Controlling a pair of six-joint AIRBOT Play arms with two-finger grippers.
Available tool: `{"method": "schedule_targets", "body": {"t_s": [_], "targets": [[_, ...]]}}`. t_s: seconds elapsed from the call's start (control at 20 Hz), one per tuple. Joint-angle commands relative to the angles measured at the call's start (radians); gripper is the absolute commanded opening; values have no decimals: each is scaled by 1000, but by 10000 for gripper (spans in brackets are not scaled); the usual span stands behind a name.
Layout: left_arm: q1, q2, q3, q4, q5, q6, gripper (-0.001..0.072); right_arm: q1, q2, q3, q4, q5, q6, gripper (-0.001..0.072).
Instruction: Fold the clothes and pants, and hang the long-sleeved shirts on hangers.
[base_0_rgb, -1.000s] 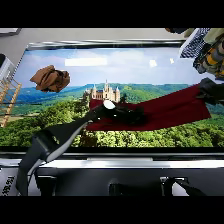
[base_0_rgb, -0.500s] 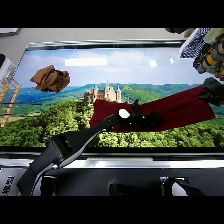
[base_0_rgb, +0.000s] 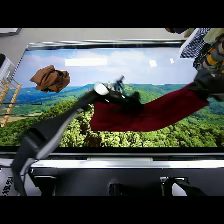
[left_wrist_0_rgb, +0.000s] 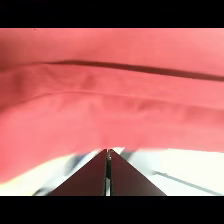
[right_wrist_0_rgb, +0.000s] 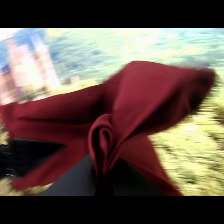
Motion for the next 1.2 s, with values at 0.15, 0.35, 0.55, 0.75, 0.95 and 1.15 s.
{"method": "schedule_targets", "body": {"t_s": [0.15,0.35,0.55,0.75,0.95,1.15], "targets": [[324,344,1,412,-439,-9,14,347,-90,-1,-6,-169,191,31],[476,508,1,525,-535,-8,15,545,-207,-1,-31,-285,292,31],[562,585,0,536,-554,3,15,656,-323,-1,-26,-399,332,31],[575,591,0,536,-555,14,15,711,-418,-1,-13,-463,361,31],[575,589,0,537,-554,33,15,739,-476,-1,21,-496,368,31],[575,589,0,536,-554,33,15,743,-512,-1,61,-500,367,36]]}}
